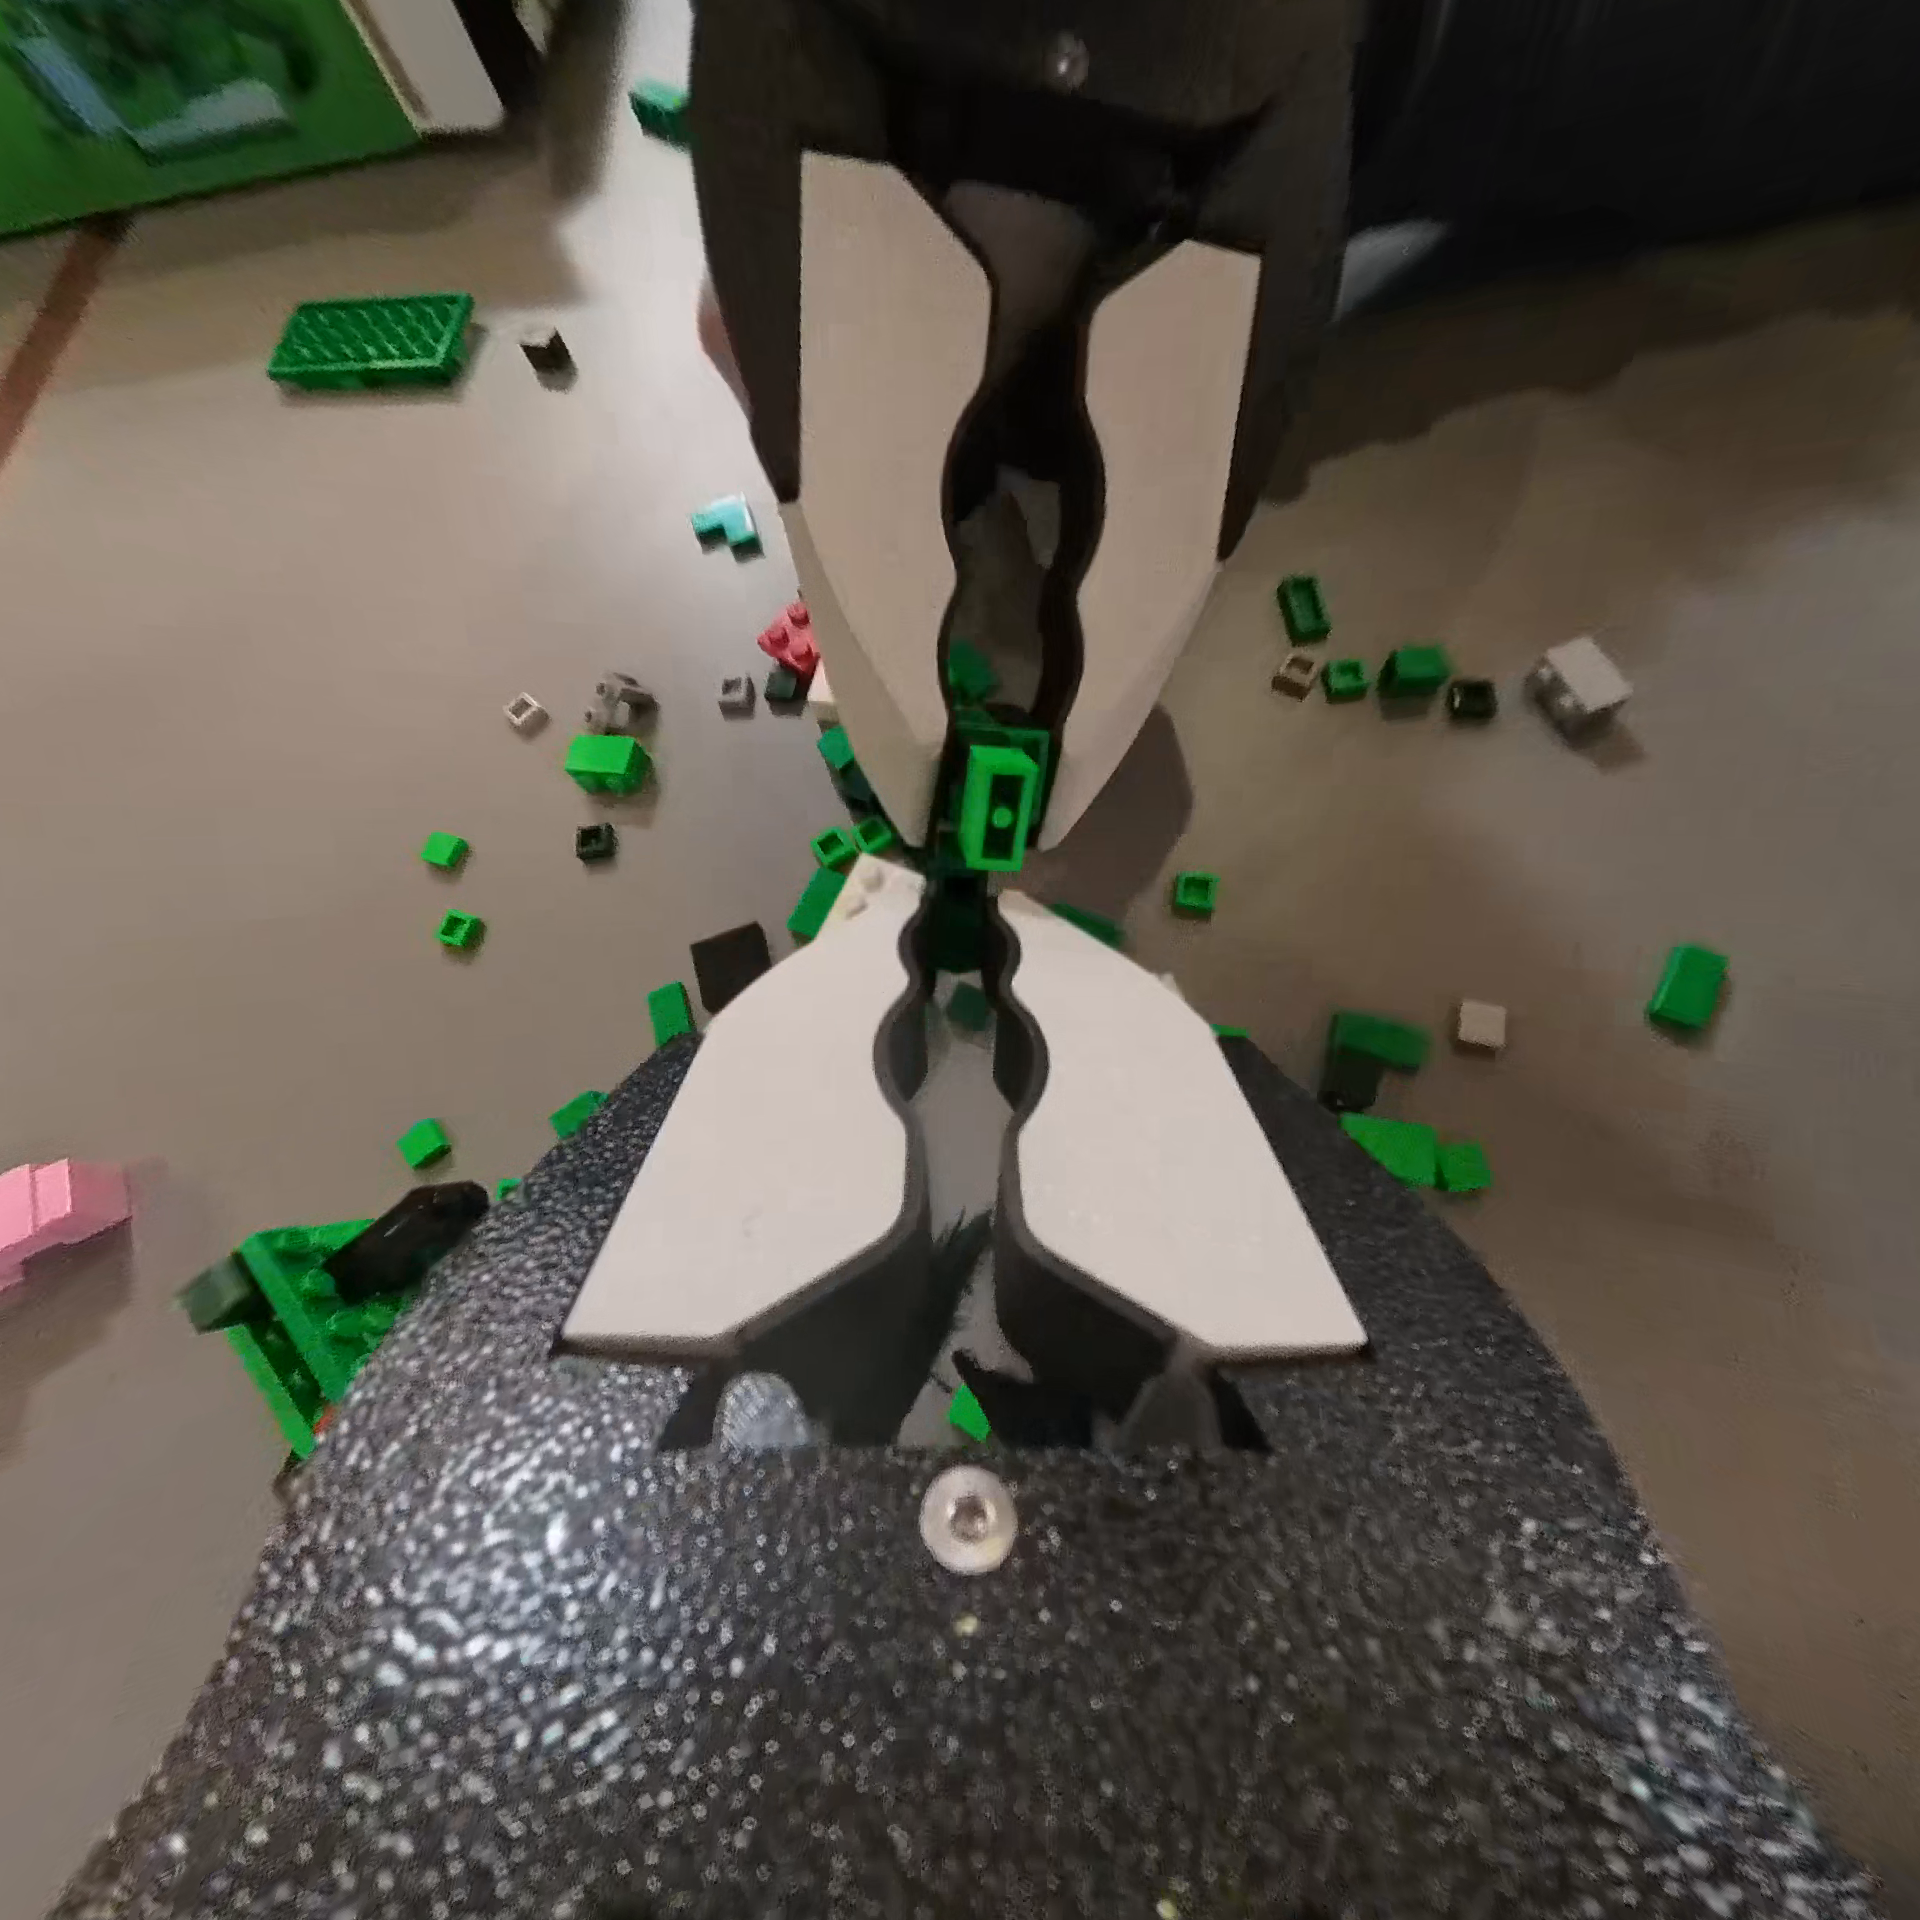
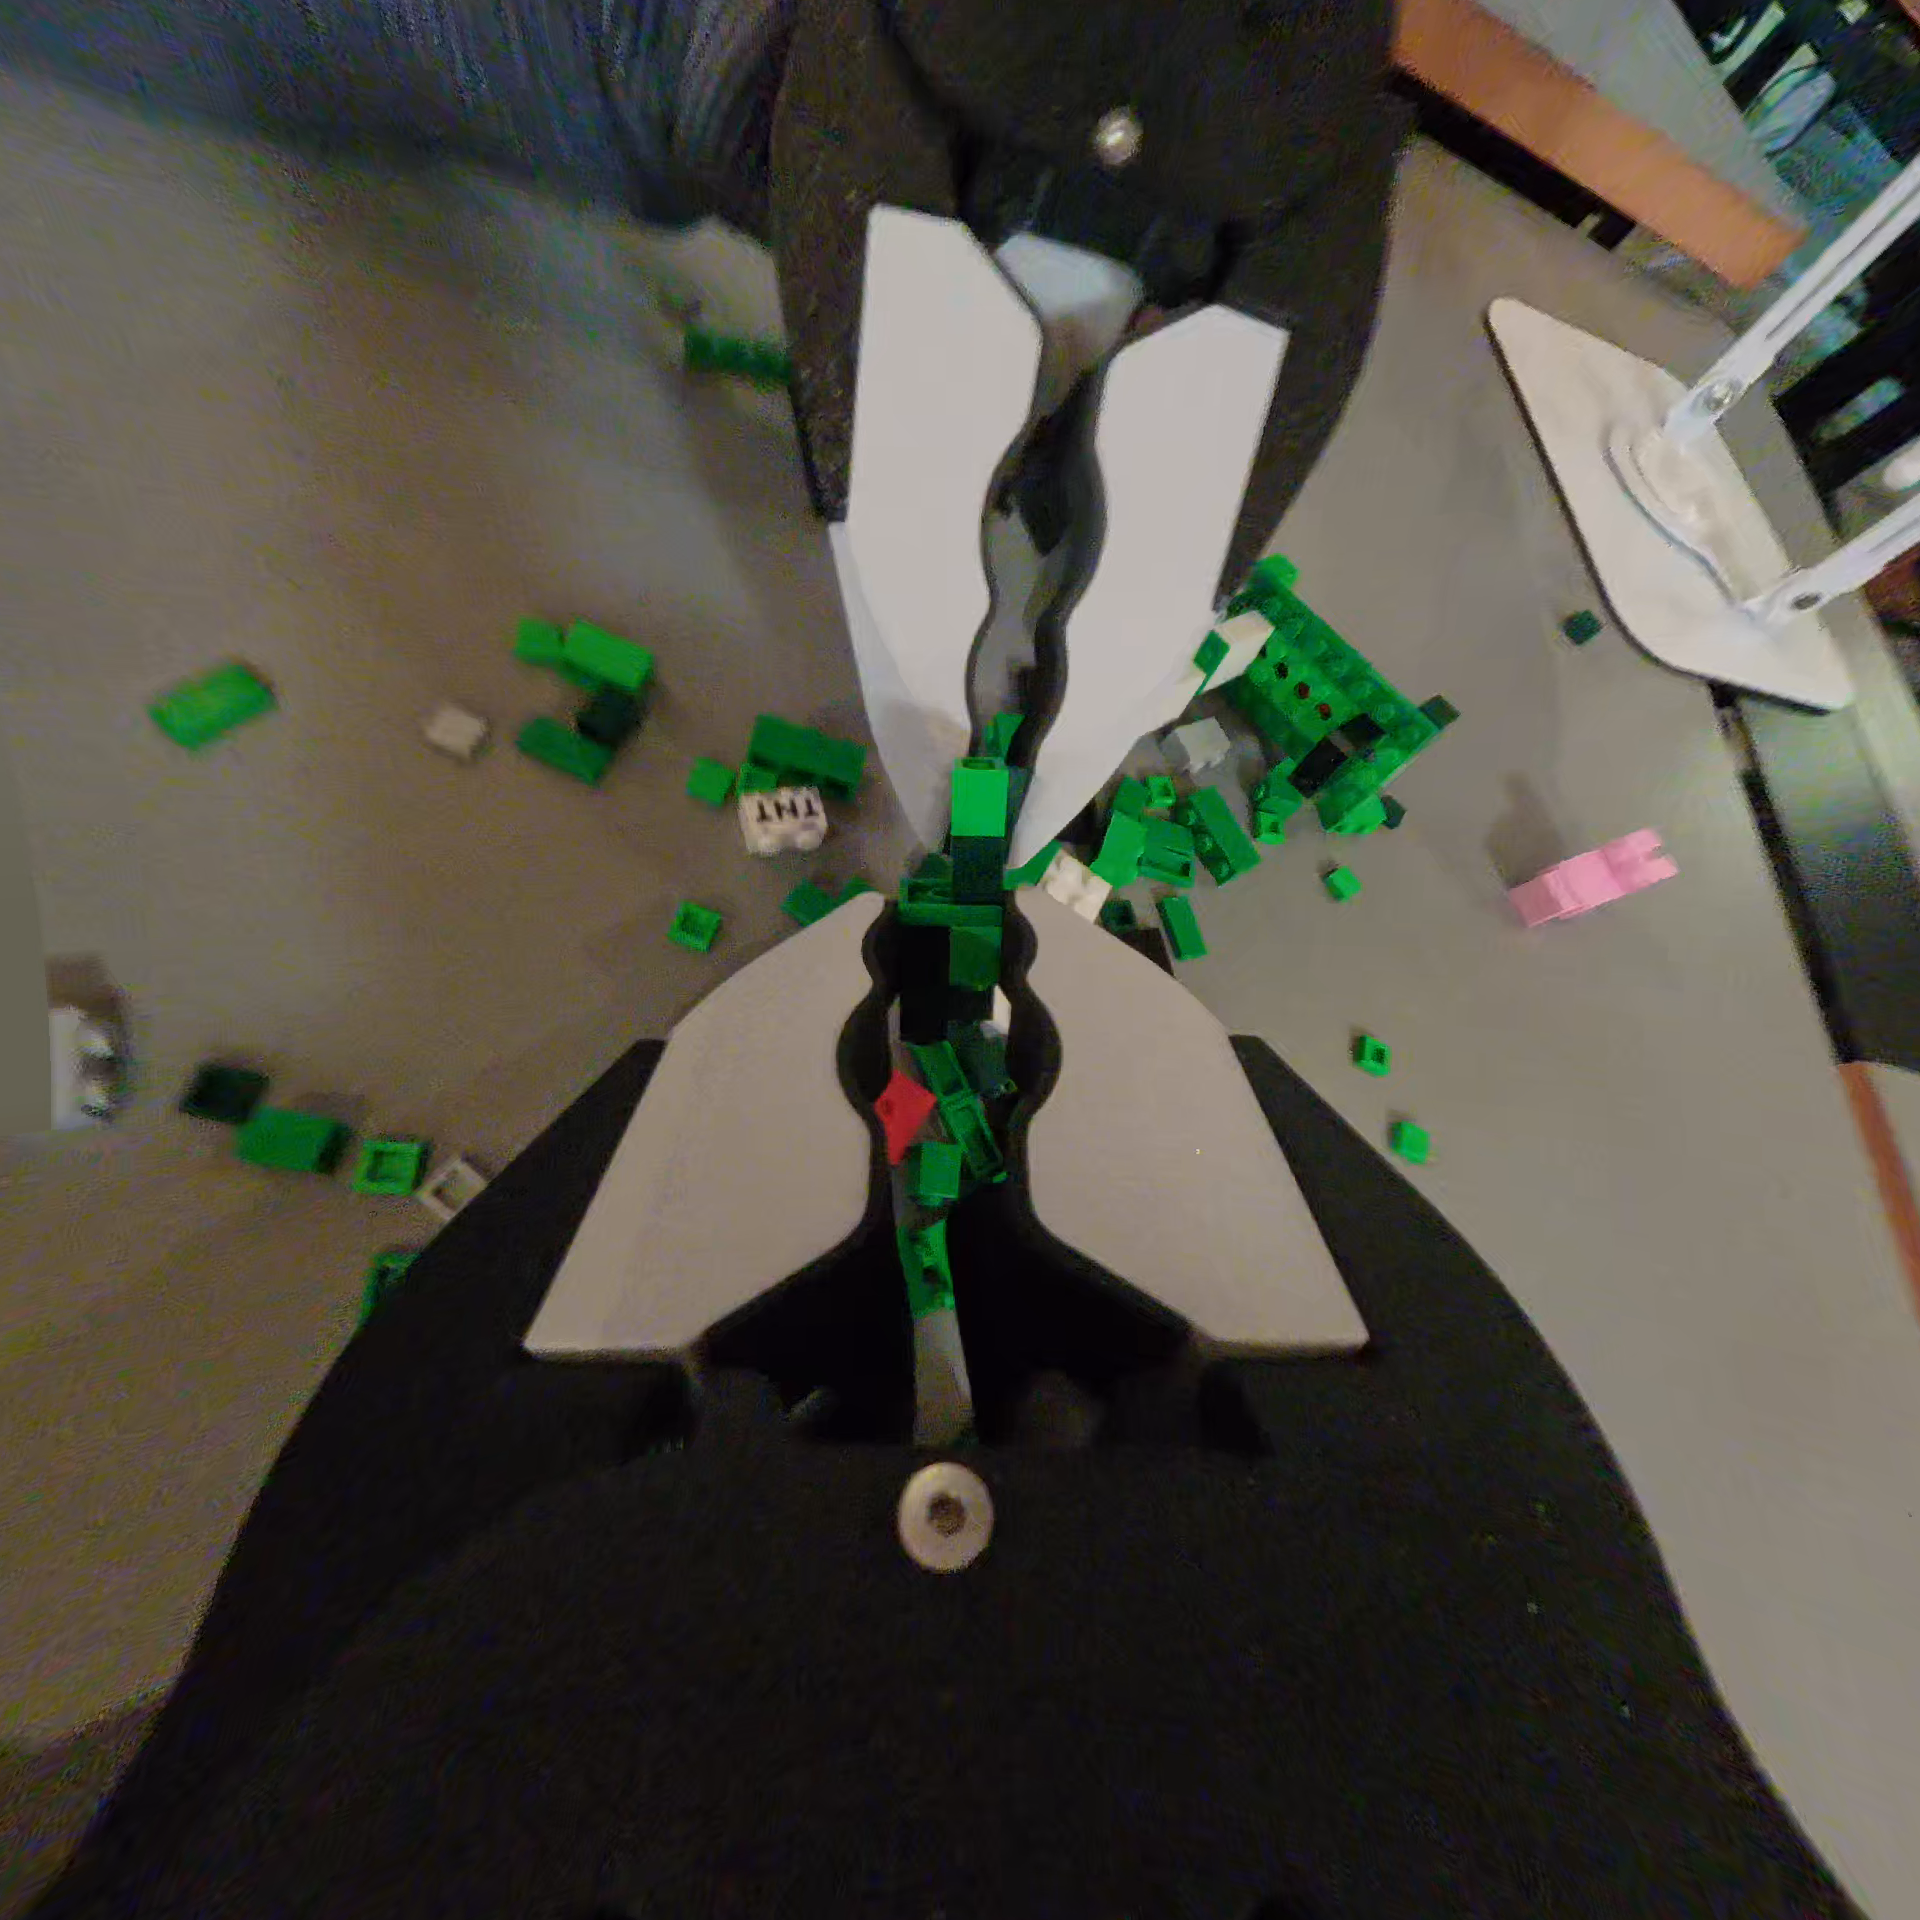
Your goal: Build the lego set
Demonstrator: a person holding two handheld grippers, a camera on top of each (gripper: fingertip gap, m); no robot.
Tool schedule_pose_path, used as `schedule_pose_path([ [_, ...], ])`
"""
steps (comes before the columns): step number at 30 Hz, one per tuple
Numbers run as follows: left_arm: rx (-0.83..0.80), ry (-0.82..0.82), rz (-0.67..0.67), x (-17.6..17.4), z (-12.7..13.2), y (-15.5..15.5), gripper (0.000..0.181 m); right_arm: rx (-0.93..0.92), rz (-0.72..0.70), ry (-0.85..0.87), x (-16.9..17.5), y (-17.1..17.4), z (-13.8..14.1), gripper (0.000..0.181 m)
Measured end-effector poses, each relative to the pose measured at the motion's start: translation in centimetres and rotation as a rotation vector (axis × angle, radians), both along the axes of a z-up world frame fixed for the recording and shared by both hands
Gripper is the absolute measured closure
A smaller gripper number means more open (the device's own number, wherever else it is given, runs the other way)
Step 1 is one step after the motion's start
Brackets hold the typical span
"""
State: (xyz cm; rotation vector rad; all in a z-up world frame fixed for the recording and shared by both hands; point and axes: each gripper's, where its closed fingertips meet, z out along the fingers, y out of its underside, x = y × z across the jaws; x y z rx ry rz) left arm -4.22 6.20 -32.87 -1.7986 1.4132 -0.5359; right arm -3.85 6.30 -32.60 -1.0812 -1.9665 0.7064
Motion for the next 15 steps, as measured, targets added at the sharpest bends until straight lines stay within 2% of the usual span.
schedule_pose_path([
  [5, 0.070, 0.210, -0.003, -0.7, -1.8, 0.2, 0.174, 0.486, -0.001, -0.121, -0.2, 0.7, -1.4, 0.164],
  [8, 0.129, 0.254, 0.058, -1.1, -1.7, 1.2, 0.174, 0.722, -0.084, -0.124, -0.4, 1.8, -0.8, 0.164],
  [10, 0.138, 0.246, 0.074, -1.1, -1.7, 1.4, 0.169, 0.690, -0.140, -0.113, -0.3, 1.9, -0.7, 0.164],
  [15, 0.218, 0.188, 0.051, -0.2, -0.8, 1.2, 0.144, 0.428, -0.268, -0.062, 0.4, 2.5, -0.2, 0.164],
])
